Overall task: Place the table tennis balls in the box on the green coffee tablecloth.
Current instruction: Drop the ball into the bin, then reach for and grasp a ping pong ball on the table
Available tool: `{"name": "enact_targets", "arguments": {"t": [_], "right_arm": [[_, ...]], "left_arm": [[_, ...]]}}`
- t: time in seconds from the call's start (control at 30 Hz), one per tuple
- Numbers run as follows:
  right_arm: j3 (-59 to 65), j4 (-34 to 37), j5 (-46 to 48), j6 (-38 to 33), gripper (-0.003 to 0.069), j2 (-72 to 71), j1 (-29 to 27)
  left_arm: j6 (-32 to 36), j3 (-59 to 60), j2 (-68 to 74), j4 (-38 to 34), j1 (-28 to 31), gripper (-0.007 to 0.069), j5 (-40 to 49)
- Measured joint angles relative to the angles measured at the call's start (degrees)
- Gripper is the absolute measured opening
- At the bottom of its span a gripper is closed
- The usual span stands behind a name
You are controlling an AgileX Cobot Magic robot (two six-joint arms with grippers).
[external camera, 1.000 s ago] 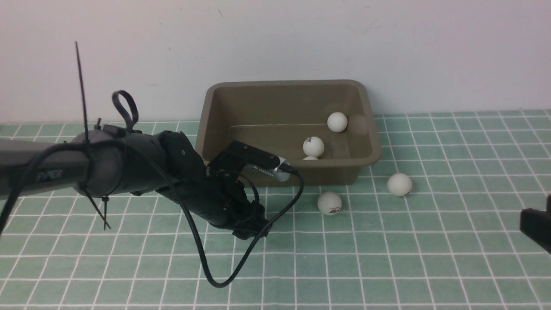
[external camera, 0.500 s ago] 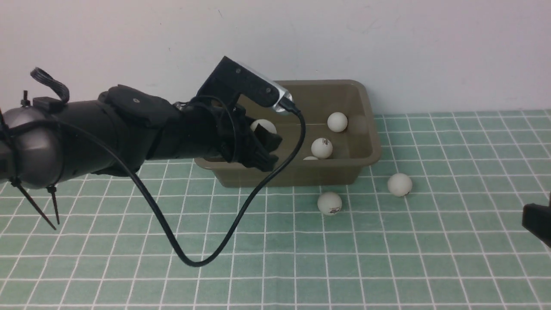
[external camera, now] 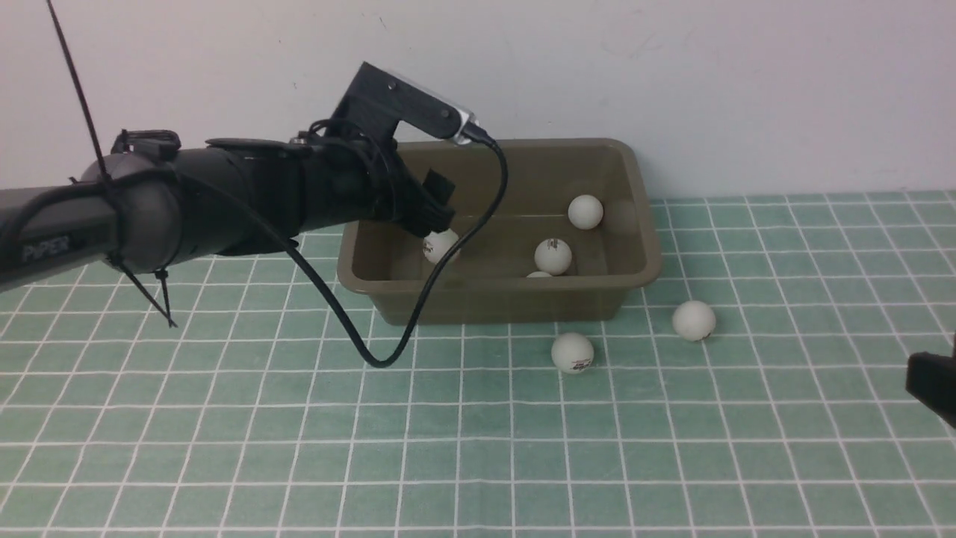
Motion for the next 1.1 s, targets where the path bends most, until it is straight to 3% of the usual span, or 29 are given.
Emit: {"name": "enact_targets", "arguments": {"t": [0.17,0.4,0.6,0.7,0.77,0.83,0.87,0.97,1.1], "right_arm": [[0.0,0.0,-1.5,0.0,0.0253,3.2,0.0],[0.0,1.3,-3.4,-0.4,0.0253,4.4,0.0],[0.0,4.0,-3.8,-0.4,0.0253,4.4,0.0],[0.0,4.3,-3.8,-0.9,0.0253,4.4,0.0],[0.0,4.4,-3.8,-1.4,0.0253,4.4,0.0],[0.0,4.5,-3.8,-1.5,0.0253,4.4,0.0],[0.0,4.5,-3.8,-1.5,0.0253,4.4,0.0],[0.0,4.5,-3.8,-1.7,0.0253,4.4,0.0],[-0.8,4.7,-3.4,-1.8,0.0253,5.1,0.0]], "left_arm": [[0.0,5.1,-6.3,0.0,-5.3,0.0343,4.0],[-0.1,10.4,-10.1,0.2,-10.7,0.0330,9.5],[-0.1,10.5,-10.3,1.9,-11.4,0.0309,35.4],[-5.0,10.5,-10.6,5.6,-11.6,0.0285,45.9],[-14.6,10.5,-10.8,13.4,-11.7,0.0265,47.0],[-30.3,10.5,-10.9,25.5,-11.7,0.0246,44.5],[-38.9,10.5,-10.9,35.1,-11.7,0.0244,42.5],[-57.1,10.5,-11.0,53.5,-10.3,0.0239,40.1],[-85.4,10.5,-13.4,80.2,-4.0,0.0237,41.4]]}}
